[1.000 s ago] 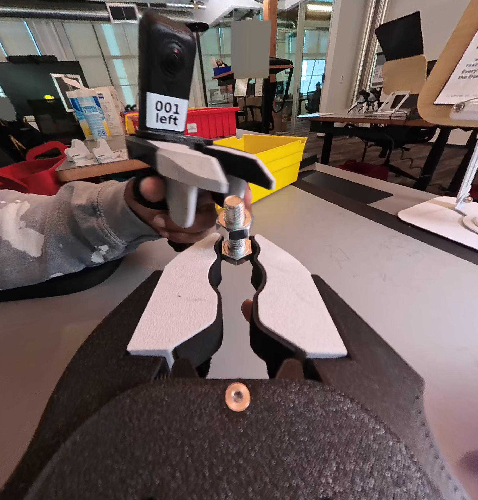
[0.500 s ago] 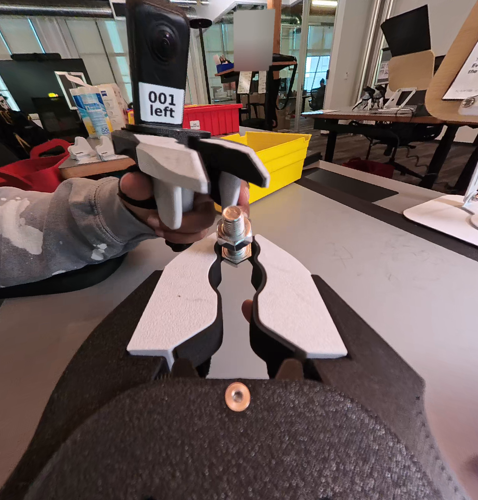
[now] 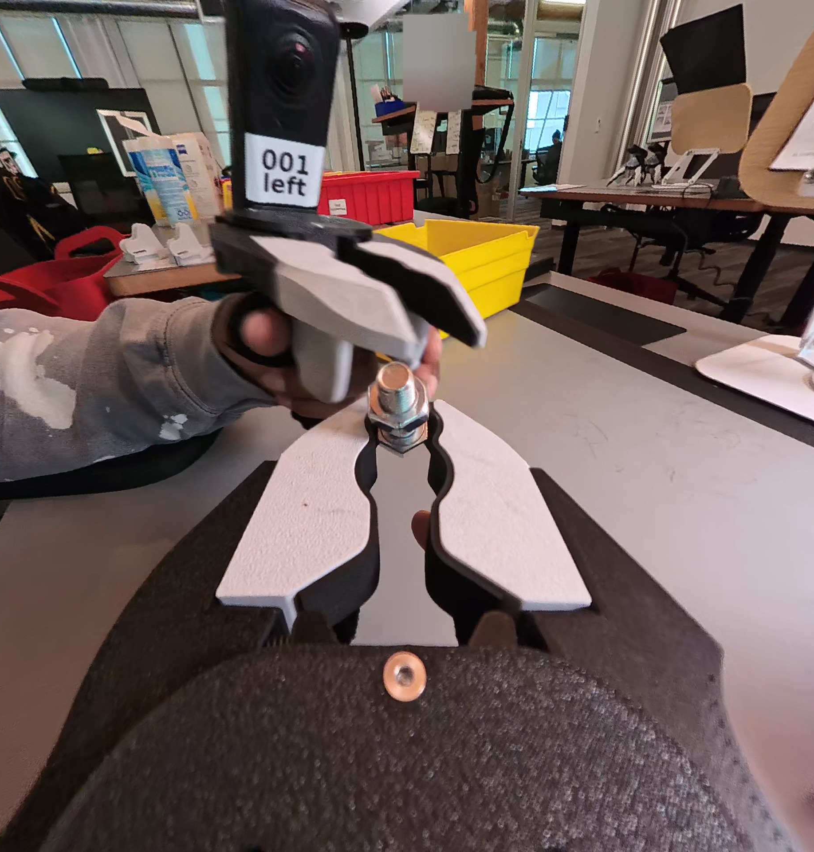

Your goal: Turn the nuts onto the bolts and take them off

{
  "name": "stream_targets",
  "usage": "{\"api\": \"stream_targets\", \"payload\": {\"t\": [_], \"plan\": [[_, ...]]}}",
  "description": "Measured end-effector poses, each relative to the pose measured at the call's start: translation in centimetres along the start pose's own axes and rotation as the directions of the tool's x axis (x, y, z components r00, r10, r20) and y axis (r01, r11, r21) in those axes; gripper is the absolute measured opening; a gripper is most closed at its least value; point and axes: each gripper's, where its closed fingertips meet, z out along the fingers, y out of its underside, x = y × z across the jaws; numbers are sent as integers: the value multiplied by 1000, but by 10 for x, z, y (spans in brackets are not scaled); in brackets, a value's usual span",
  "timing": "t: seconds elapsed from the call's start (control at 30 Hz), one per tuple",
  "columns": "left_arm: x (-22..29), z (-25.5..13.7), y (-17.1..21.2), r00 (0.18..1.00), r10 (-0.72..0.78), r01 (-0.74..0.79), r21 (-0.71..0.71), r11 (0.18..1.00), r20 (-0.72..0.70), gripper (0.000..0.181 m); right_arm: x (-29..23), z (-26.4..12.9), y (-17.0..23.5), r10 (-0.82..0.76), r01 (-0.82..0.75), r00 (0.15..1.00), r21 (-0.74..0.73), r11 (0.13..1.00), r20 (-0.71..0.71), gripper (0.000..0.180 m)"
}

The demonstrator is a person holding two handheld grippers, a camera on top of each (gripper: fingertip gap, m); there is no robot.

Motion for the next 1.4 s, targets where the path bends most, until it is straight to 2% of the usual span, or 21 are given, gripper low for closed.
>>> {"api": "stream_targets", "payload": {"t": [0.07,0.17,0.4,0.57,0.7,0.83,0.9,1.07,1.2,1.3,1.4], "plan": [[-12,0,7,998,13,-11,-41,999,64,19,-3,0,-3,-12,12,1000,13,1000,11,18],[-11,-5,-1,999,-39,39,13,999,28,21,-1,-1,-3,-3,2,1000,9,1000,3,18],[14,-3,-11,996,-12,18,65,998,-89,31,3,0,2,13,-13,1000,-11,1000,-10,18],[13,0,3,997,22,-23,-18,1000,-75,30,0,0,0,4,-4,1000,0,1000,-1,18],[17,-2,1,994,18,-19,-15,1000,-108,30,1,1,3,2,-2,1000,-24,1000,-6,18],[19,2,21,985,151,-162,-146,976,-85,30,0,3,9,-8,7,1000,-77,997,-12,18],[15,3,24,981,187,-194,-169,966,-60,27,-1,4,12,-42,40,999,-99,994,-18,18],[6,-6,16,988,150,-154,-131,979,-38,23,5,3,14,-47,43,998,-112,993,-36,17],[-22,-22,9,988,137,-129,-105,986,67,15,11,-2,4,-19,16,999,-67,998,-45,17],[-17,-21,19,1000,21,-24,-125,992,-22,22,8,-1,5,-10,8,999,-61,998,-38,17],[-8,-15,26,997,-8,-3,-144,990,-74,27,6,0,6,-13,11,1000,-59,998,-28,17]]}}
